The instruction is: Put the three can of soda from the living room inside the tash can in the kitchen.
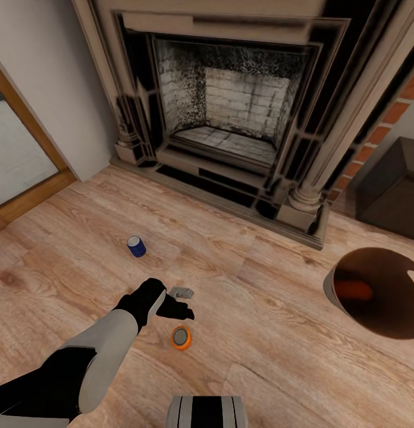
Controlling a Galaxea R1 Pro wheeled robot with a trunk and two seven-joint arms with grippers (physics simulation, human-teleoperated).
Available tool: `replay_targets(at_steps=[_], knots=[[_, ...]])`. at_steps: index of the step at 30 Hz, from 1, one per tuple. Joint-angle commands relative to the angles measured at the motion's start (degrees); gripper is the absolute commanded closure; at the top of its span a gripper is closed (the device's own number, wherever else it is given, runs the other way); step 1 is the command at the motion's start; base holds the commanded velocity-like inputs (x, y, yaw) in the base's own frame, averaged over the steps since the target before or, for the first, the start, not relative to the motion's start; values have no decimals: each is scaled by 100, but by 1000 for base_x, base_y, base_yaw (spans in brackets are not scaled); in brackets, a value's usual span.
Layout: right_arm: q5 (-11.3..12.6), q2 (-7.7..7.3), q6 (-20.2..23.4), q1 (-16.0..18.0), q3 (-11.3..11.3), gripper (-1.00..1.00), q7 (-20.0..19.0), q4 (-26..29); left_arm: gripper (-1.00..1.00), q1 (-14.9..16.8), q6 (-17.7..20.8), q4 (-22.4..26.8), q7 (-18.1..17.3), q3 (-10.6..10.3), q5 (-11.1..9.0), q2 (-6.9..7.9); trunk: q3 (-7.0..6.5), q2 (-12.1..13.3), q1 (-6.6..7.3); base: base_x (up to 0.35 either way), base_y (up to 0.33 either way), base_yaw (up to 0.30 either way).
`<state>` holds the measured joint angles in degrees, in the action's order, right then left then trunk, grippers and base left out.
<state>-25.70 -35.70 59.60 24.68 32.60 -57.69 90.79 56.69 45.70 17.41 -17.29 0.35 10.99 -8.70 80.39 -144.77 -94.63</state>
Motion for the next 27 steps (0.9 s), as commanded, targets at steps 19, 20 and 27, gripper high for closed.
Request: replay_targets(at_steps=[19,20,27], knots=[[56,-25,37,72,-8,100,-23,0,-100,0,0,-1,18,-2,0,0,332,-20,-38,0,0,0],[56,-25,38,74,-8,100,-23,0,-100,0,0,-1,19,-1,0,0,354,-22,-41,0,0,0],[64,-95,40,121,-8,100,-23,0,-100,0,1,-1,23,-1,-1,0,376,-23,-43,0,0,0]])
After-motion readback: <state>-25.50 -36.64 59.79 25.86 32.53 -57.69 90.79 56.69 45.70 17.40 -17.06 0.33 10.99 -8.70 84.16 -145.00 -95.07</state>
